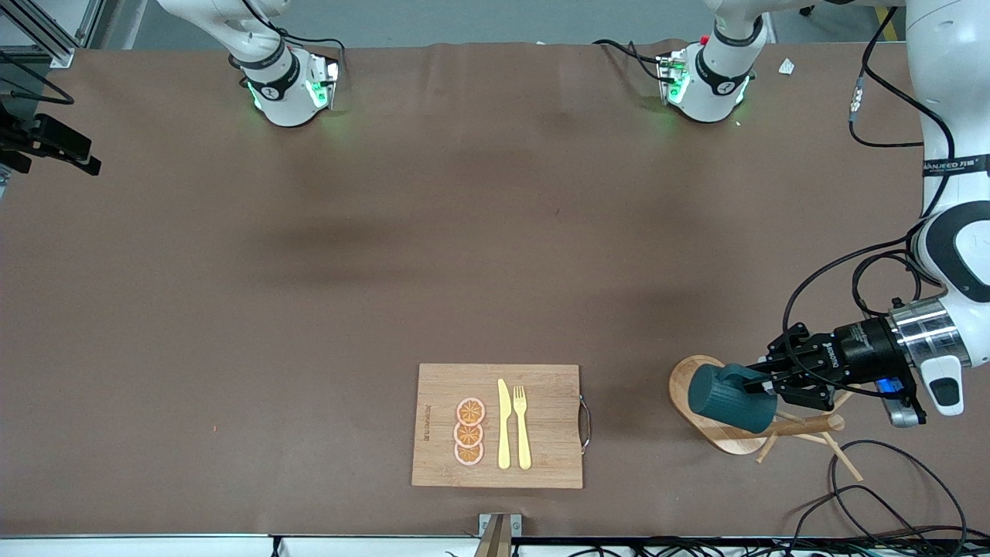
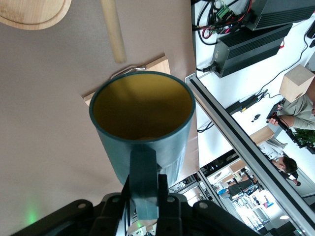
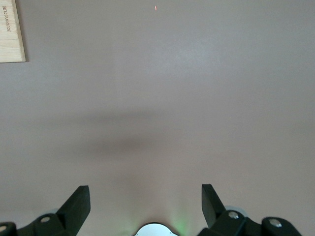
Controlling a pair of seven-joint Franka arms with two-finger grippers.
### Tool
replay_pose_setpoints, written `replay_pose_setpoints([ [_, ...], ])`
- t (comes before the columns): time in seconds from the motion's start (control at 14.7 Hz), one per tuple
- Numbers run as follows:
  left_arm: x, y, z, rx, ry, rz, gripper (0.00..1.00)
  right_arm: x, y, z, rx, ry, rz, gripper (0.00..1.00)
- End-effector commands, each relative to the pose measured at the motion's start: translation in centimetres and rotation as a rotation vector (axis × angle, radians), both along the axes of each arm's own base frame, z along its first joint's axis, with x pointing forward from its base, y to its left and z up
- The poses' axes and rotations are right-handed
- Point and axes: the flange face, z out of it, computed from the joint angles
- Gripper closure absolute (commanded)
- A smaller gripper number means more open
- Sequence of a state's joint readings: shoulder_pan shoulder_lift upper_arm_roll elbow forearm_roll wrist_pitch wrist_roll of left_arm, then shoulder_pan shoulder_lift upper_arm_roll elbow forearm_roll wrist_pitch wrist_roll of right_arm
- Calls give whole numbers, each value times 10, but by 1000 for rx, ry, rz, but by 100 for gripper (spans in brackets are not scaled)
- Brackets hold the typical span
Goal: Pass cup and hang on rack
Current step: 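Hang the mug handle on a rack peg with the left gripper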
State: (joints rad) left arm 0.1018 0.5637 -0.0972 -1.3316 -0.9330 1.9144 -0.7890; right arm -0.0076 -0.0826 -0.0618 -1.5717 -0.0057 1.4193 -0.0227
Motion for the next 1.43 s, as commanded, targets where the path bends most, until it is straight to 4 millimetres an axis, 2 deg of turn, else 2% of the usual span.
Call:
replay_pose_setpoints([
  [0.0, 3, 17, -1, -22, -10, 28, 100, -9, 0, 3, -10, -11, 8, 0],
  [0.2, 4, 21, -10, -23, 4, 34, 100, -8, 3, 3, 14, -17, 8, 0],
  [0.34, 5, 33, -21, -26, 16, 50, 100, -8, 3, 3, 22, -16, 10, 0],
  [0.48, 6, 41, -20, -70, 18, 79, 100, -8, 3, 3, 22, -16, 10, 0],
  [0.61, 7, 55, -27, -87, 30, 104, 100, -9, 4, 3, 22, -13, 13, 0],
  [0.89, 9, 69, -38, -135, 48, 139, 100, -11, 4, 3, 23, -1, 12, 0],
  [1.36, 11, 74, -52, -147, 64, 149, 99, -9, 6, 8, 16, -14, 23, 0],
])
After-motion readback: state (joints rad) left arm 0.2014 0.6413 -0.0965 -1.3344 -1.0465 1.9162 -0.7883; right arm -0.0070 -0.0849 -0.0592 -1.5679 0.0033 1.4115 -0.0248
